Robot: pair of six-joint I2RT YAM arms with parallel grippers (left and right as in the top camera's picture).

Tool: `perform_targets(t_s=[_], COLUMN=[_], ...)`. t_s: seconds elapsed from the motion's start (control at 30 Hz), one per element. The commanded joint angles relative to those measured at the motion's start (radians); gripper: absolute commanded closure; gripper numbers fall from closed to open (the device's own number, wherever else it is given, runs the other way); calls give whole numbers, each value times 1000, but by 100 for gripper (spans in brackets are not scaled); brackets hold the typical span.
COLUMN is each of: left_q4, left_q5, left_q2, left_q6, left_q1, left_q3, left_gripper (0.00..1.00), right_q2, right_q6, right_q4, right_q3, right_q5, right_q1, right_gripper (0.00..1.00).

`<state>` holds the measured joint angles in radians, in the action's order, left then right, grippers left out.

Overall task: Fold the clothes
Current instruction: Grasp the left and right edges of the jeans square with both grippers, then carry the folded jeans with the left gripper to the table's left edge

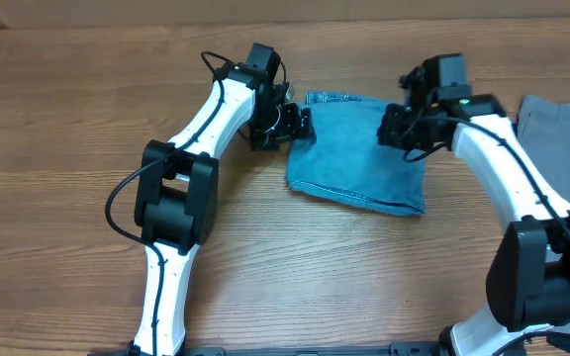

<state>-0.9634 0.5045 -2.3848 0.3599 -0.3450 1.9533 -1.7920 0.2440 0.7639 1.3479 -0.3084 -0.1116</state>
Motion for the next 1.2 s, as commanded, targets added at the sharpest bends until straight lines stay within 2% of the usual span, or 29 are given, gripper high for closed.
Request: perform_targets(t_s=[0.0, 0.27, 0.5, 0.6, 0.87, 0.93, 1.03, 1.1, 1.17], left_q4=[-4, -11, -11, -11, 0, 10, 43, 77, 98], left_q5=[105, 91, 87, 63, 20, 37, 123, 206, 254], left_q2=[-15, -15, -15, -15, -16, -16, -16, -16, -16], left_q6=[-47, -62, -69, -69, -68, -65, -65, -64, -55], left_q1=[-7, -21, -37, -48, -93, -103, -108, -106, -103], left_q3=[4, 4, 4, 4, 3, 3, 4, 4, 4], left_gripper=[2, 0, 0, 0, 1, 12, 60, 71, 71], right_q2=[-6, -38, -232, -274, -273, -273, -273, -273, -273], right_q6=[86, 150, 177, 177, 176, 176, 176, 176, 176], right_q4=[-84, -357, -494, -516, -515, -515, -515, -515, -515], right_q3=[-90, -309, -340, -333, -332, -332, -332, -332, -332], right_q5=[60, 20, -172, -232, -233, -233, -233, -233, -233], right_q1=[-16, -45, -51, -51, -50, -50, -50, -50, -50], right_gripper=[96, 96, 96, 96, 96, 96, 96, 96, 96])
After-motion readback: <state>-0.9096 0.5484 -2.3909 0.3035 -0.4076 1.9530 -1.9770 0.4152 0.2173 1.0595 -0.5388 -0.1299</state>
